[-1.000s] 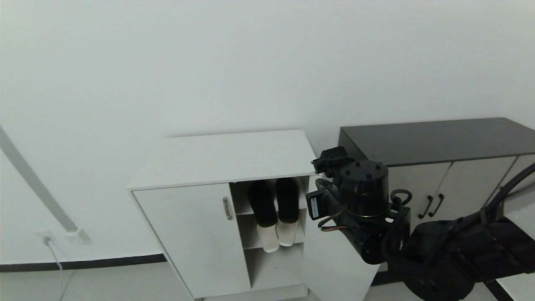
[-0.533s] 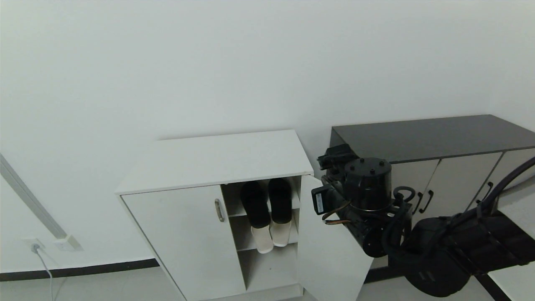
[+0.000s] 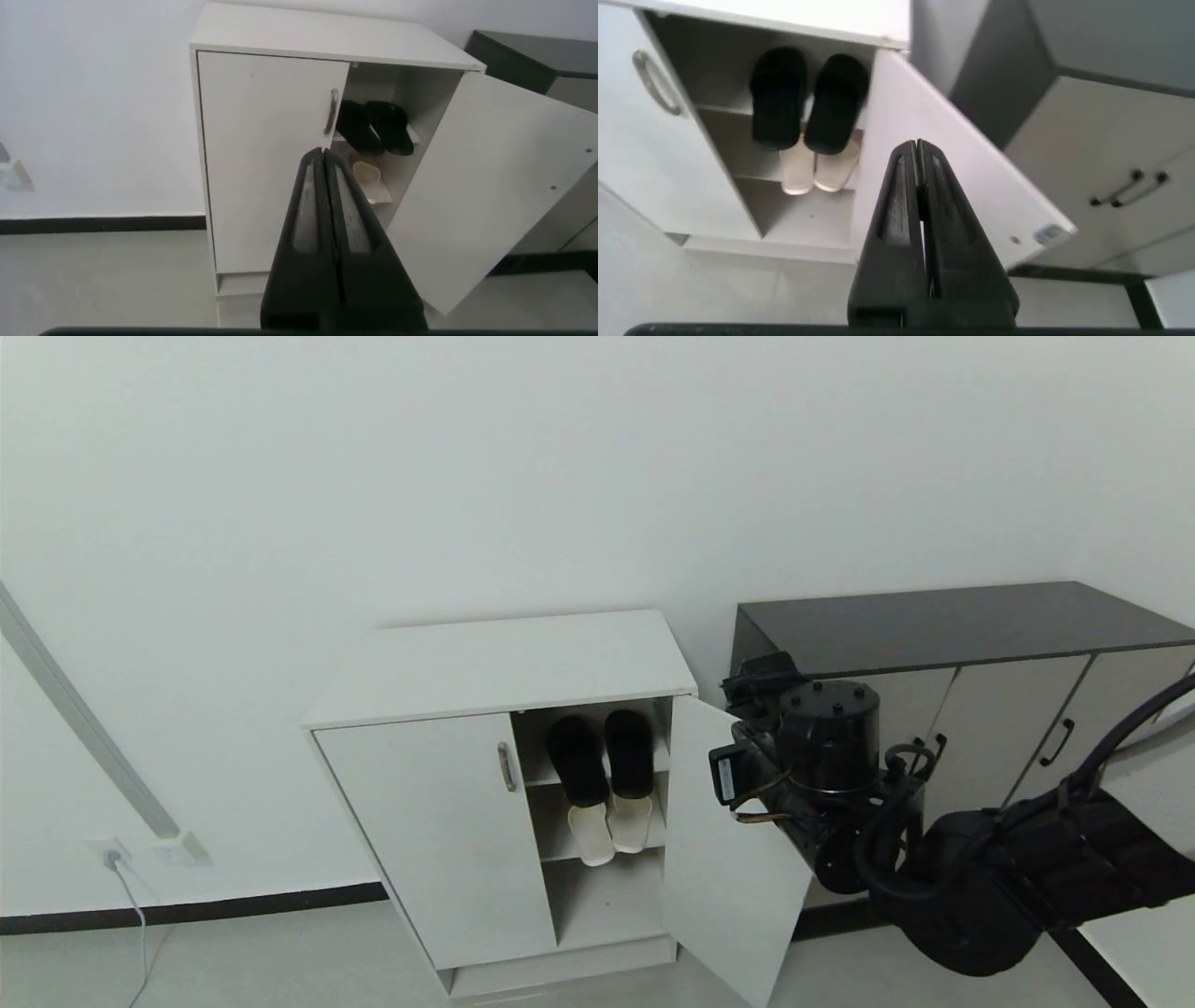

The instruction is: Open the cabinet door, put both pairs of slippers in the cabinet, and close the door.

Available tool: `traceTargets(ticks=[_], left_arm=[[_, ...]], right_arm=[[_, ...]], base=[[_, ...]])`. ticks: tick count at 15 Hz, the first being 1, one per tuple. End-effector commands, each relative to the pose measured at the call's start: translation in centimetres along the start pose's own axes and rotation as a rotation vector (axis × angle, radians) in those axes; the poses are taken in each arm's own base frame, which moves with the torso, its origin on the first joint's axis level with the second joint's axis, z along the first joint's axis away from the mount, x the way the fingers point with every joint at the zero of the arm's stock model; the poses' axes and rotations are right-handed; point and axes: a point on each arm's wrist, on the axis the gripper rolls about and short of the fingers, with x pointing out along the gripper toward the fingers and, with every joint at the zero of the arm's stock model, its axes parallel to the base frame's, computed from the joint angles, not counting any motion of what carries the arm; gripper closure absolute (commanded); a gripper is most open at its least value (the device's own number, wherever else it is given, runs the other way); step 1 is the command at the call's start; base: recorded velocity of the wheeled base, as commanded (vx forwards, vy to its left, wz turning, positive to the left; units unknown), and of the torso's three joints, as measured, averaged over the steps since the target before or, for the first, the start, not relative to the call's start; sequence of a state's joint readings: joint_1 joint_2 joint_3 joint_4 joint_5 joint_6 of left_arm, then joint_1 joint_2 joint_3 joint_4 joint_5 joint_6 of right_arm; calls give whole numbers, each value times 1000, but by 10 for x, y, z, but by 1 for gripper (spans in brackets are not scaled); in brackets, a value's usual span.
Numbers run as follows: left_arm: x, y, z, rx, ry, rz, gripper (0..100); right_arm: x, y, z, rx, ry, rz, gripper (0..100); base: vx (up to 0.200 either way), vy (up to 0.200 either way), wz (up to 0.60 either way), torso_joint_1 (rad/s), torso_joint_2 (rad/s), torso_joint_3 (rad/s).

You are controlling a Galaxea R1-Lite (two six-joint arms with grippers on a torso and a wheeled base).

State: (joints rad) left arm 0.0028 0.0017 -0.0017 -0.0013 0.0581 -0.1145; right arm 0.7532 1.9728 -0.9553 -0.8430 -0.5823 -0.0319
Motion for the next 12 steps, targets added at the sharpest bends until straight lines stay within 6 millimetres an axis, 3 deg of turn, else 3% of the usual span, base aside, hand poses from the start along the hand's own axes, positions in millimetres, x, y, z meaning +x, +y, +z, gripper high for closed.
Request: traceTargets(ticks=[1,4,8,11,12], left_arm=[[0,0,0,-1,0,0,100],[0,0,0,-1,0,0,100],[0,0,0,-1,0,0,100],[0,0,0,-1,0,0,100],[0,0,0,-1,0,0,100]], right_arm=[[11,-12,7,15,-9,-42,100],[26,-32,4,13,32,-67,100],[25,-29,-3,-6,51,-45,100],[25,-29,-2,4,34,-35,100],[26,-30,-3,4,36,-36,100]], base=[[0,0,0,0,0,0],[0,0,0,0,0,0],[0,0,0,0,0,0],[0,0,-600,-24,43,33],[0,0,0,-100,232,139]])
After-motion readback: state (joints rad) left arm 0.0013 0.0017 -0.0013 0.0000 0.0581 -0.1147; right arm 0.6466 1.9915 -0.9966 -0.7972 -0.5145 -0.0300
